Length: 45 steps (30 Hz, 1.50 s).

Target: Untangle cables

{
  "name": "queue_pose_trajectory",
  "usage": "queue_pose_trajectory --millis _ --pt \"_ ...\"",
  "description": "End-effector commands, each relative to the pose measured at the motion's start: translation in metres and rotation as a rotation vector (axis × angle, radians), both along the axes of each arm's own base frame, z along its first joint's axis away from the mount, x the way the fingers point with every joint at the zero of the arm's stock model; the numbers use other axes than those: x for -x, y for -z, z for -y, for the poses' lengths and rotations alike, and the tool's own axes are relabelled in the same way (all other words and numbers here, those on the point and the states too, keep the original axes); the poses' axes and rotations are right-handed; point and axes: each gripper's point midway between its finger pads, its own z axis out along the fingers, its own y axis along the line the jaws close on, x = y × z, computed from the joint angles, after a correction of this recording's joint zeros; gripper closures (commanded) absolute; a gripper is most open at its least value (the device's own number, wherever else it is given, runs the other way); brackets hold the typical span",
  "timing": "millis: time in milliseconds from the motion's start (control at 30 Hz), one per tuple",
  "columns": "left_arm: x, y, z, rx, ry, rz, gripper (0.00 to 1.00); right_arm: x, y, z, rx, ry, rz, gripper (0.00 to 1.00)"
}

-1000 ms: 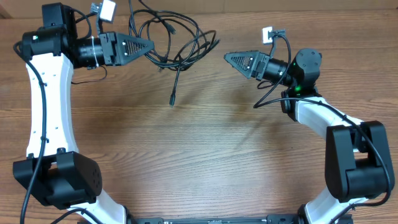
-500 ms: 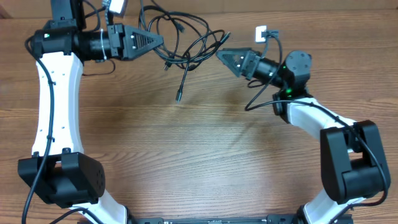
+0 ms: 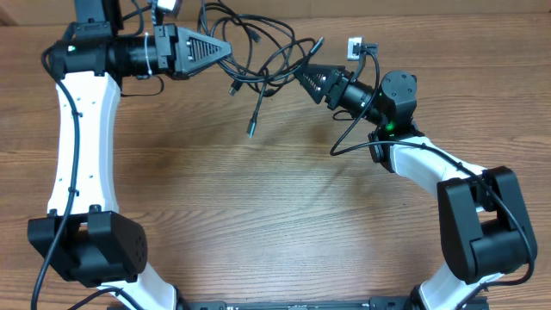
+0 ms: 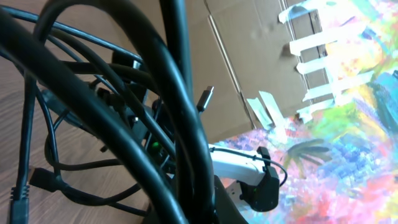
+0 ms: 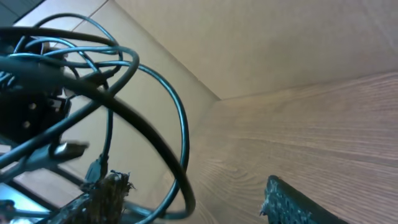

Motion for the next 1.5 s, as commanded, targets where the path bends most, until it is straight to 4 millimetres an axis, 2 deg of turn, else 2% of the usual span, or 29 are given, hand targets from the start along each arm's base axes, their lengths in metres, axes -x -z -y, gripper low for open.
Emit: queue_pose_trajectory --millis 0,33,100,167,233,267,400,500,600,667,700,733,767,867,933,1033,1100,1233,1267,1467 --pt "0.011 -0.010 0.014 0.032 0.062 0.014 0.96 -0.001 -0.017 -0.003 -0.008 0.028 0.046 0.28" --pt "0.012 -0.010 0.018 0.032 0.072 0.014 0.96 -0.001 -0.017 -0.003 -0.009 0.037 0.046 0.28" --pt "0.015 -0.010 0.025 0.032 0.090 0.014 0.96 -0.004 -0.017 -0.004 -0.011 0.063 0.046 0.40" --pt "0.017 -0.010 0.029 0.033 0.099 0.016 0.96 -0.007 -0.017 -0.002 -0.012 0.083 0.044 0.69" --pt "0.016 -0.010 0.029 0.033 0.099 0.013 0.96 -0.009 -0.016 0.000 -0.010 0.098 0.036 0.90" --pt "0.015 -0.011 0.027 0.033 0.095 0.014 0.96 -0.010 -0.015 0.002 -0.008 0.104 0.032 0.96" --pt "0.009 -0.011 0.012 0.033 0.057 0.003 0.95 -0.018 -0.007 0.017 0.003 0.138 -0.003 0.96" --pt "0.003 -0.011 -0.002 0.033 0.020 0.003 0.96 -0.022 -0.004 0.027 0.007 0.155 -0.016 0.93" --pt "0.001 -0.011 -0.009 0.031 0.001 0.004 0.96 -0.023 -0.005 0.030 0.006 0.154 -0.011 0.83" --pt "-0.001 -0.008 -0.009 0.018 -0.010 0.003 0.96 -0.022 -0.006 0.029 0.005 0.153 -0.009 0.61" --pt "-0.002 -0.007 -0.008 0.011 -0.013 0.002 0.96 -0.022 -0.006 0.029 0.004 0.153 -0.008 0.47" --pt "-0.003 -0.006 -0.008 0.005 -0.018 0.002 0.96 -0.022 -0.006 0.029 0.004 0.152 -0.008 0.42" --pt "-0.003 -0.005 -0.008 0.001 -0.022 0.002 0.95 -0.022 -0.006 0.028 0.004 0.150 -0.008 0.43" --pt "-0.003 -0.005 -0.008 0.002 -0.021 0.001 0.95 -0.022 -0.006 0.028 0.005 0.151 -0.008 0.64" --pt "-0.003 -0.006 -0.008 0.005 -0.019 0.001 0.96 -0.022 -0.006 0.028 0.005 0.151 -0.008 0.63" --pt "-0.003 -0.006 -0.008 0.004 -0.018 0.002 0.96 -0.022 -0.005 0.028 0.005 0.150 -0.010 0.46" --pt "-0.002 -0.006 -0.008 0.007 -0.016 0.001 0.96 -0.022 -0.004 0.028 0.006 0.151 -0.013 0.28" --pt "0.000 -0.008 -0.005 0.017 0.000 0.002 0.96 -0.022 -0.004 0.027 0.006 0.150 -0.013 0.04" --pt "0.002 -0.010 -0.003 0.027 0.012 0.003 0.95 -0.021 -0.004 0.026 0.006 0.150 -0.014 0.00" --pt "0.009 -0.011 0.013 0.032 0.060 0.014 0.96 -0.017 -0.004 0.015 0.010 0.135 -0.009 0.00"
